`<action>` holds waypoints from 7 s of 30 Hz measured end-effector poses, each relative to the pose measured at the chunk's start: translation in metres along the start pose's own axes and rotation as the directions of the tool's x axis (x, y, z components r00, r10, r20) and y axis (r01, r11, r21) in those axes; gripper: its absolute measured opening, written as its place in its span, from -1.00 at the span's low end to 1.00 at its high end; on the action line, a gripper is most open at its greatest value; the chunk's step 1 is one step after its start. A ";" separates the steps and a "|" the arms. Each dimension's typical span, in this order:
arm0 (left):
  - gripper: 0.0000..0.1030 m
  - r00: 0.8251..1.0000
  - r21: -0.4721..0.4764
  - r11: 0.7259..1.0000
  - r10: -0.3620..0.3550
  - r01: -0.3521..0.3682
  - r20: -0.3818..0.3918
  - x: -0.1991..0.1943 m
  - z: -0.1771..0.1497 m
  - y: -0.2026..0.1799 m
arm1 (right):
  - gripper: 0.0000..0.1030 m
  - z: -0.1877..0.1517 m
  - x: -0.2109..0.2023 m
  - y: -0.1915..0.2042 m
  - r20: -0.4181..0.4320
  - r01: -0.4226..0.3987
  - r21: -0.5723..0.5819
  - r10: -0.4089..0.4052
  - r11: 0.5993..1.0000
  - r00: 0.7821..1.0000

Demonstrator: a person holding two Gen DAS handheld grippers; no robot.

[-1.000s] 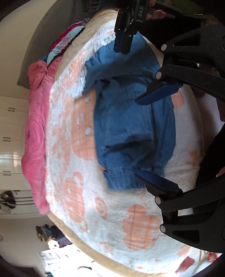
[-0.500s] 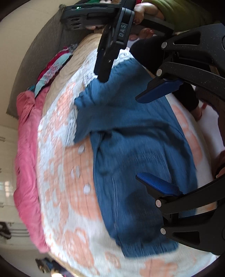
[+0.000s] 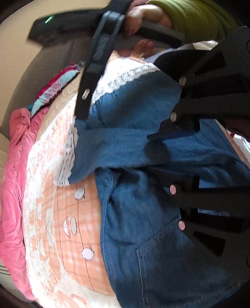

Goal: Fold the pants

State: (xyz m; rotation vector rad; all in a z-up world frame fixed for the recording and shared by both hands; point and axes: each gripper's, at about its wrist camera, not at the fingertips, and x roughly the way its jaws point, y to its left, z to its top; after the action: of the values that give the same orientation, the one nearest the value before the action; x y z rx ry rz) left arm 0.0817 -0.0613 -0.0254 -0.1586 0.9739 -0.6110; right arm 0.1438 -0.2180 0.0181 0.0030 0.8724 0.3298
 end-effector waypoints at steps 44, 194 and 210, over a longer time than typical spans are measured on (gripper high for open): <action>-0.84 0.994 0.246 0.964 0.089 -0.102 0.061 -0.007 -0.012 -0.025 | -0.85 -0.068 -0.080 -0.110 0.121 -0.030 0.410 -0.021 0.912 0.992; -0.82 0.987 0.070 0.984 0.162 -0.162 -0.005 0.078 0.105 0.049 | -0.35 0.010 0.064 -0.176 -0.069 0.037 0.130 -0.028 0.991 0.997; -0.13 0.972 0.051 0.975 0.209 -0.215 0.105 -0.009 0.068 0.017 | -0.05 -0.115 -0.073 -0.184 0.072 -0.093 0.387 0.070 0.918 0.995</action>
State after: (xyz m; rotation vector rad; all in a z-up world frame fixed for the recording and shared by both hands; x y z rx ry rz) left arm 0.1401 -0.0518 0.0124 -0.0284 0.8612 -0.4323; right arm 0.0660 -0.4287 -0.0267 0.4187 0.8714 0.2275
